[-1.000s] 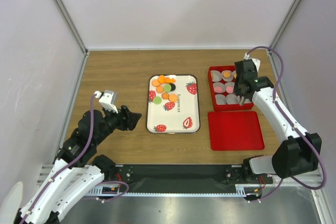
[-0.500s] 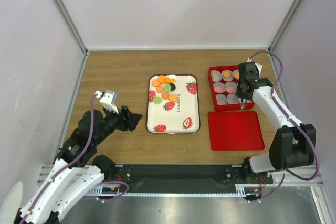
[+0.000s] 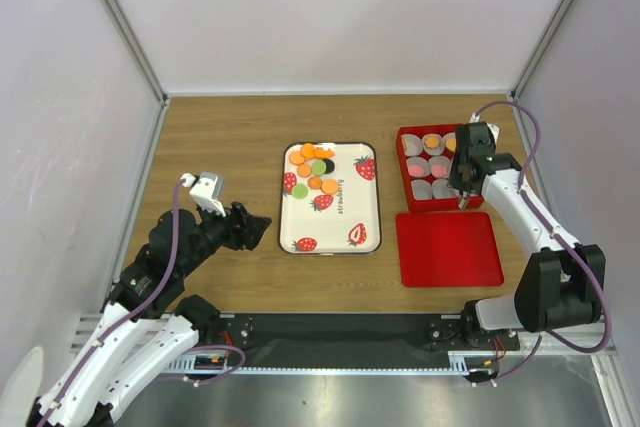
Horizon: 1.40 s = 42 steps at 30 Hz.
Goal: Pack the cookies
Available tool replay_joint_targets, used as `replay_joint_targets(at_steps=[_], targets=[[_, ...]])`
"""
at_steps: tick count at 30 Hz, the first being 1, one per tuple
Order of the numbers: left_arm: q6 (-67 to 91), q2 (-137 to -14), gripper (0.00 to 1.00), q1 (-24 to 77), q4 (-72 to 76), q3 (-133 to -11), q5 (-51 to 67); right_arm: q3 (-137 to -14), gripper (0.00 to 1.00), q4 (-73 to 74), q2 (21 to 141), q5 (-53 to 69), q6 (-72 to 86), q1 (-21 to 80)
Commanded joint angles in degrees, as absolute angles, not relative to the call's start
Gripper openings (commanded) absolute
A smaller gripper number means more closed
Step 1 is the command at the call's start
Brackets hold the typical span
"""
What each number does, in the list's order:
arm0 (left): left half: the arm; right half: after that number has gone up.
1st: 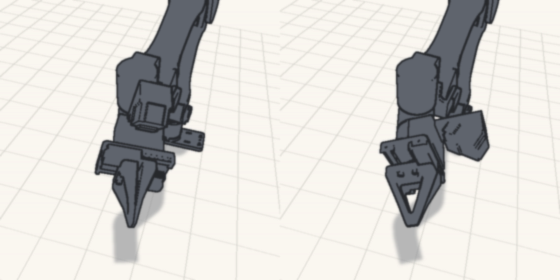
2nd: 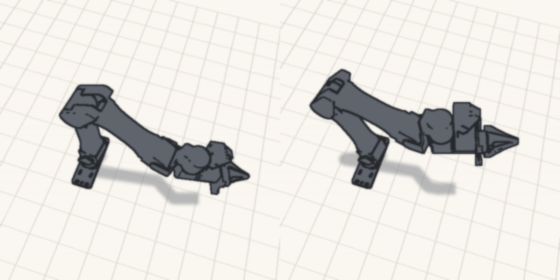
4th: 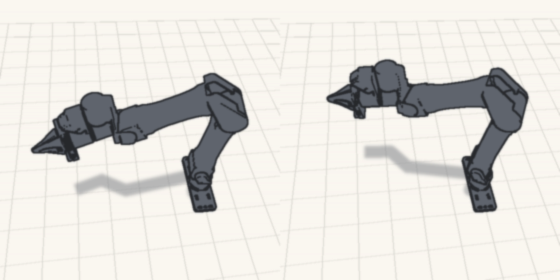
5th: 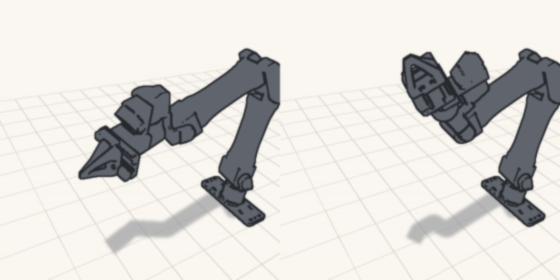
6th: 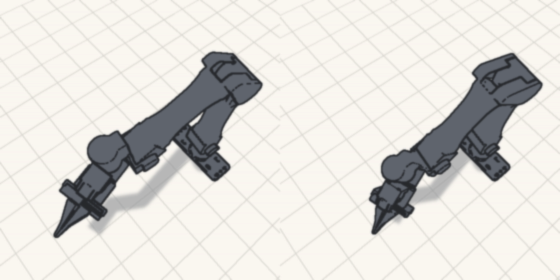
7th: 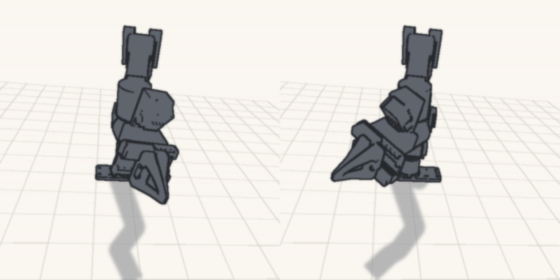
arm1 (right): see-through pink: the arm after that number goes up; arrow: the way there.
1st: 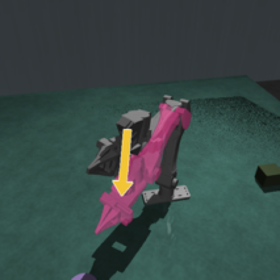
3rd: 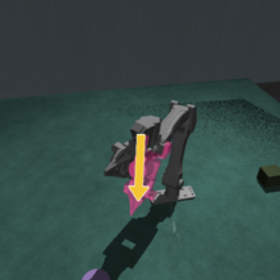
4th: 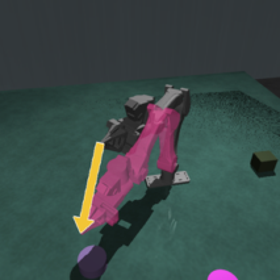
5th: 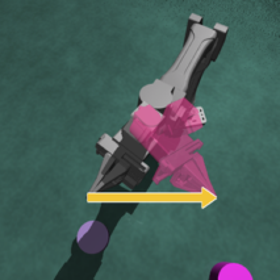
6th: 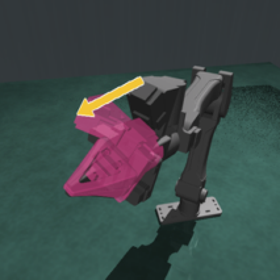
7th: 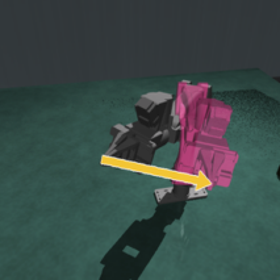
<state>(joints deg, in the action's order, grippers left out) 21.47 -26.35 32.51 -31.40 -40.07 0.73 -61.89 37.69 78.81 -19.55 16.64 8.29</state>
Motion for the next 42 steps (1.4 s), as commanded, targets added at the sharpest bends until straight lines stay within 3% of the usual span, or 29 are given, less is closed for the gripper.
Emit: replay_joint_targets(at_steps=[1, 23, 42], targets=[[21.45, -26.54, 0.69, 32.78, -29.44, -40.43, 1.58, -62.05, 0.32, 36.39, 76.29, -18.72, 16.17, 8.79], [21.36, -26.81, 0.69, 32.78, -29.27, -40.43, 2.02, -61.88, 0.35, 36.12, 79.8, -20.3, 15.91, 7.65], [21.27, -26.89, 0.69, 32.87, -29.18, -40.43, 2.11, -62.58, 0.53, 35.77, 80.51, -21.18, 16.17, 7.47]])
